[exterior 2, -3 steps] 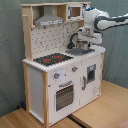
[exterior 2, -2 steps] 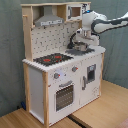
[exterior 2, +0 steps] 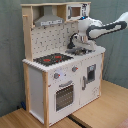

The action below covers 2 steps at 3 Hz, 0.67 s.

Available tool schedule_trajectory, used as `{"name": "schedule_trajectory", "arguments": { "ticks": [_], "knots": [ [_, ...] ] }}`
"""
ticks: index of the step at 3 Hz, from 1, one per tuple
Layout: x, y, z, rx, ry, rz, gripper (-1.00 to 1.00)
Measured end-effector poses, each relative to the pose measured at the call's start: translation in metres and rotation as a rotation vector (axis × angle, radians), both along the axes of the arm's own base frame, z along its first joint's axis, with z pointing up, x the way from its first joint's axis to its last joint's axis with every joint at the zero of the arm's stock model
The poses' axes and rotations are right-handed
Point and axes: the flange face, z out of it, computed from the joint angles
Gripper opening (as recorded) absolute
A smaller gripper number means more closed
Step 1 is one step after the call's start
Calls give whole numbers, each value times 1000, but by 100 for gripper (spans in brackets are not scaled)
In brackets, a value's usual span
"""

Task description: Play with the kitchen

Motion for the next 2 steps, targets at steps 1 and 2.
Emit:
{"name": "schedule_trajectory", "arguments": {
  "ticks": [1, 2],
  "knots": [
    [0, 0, 0, 1, 0, 0, 100],
    [0, 19, 37, 39, -58, 18, 100]
  ]
}}
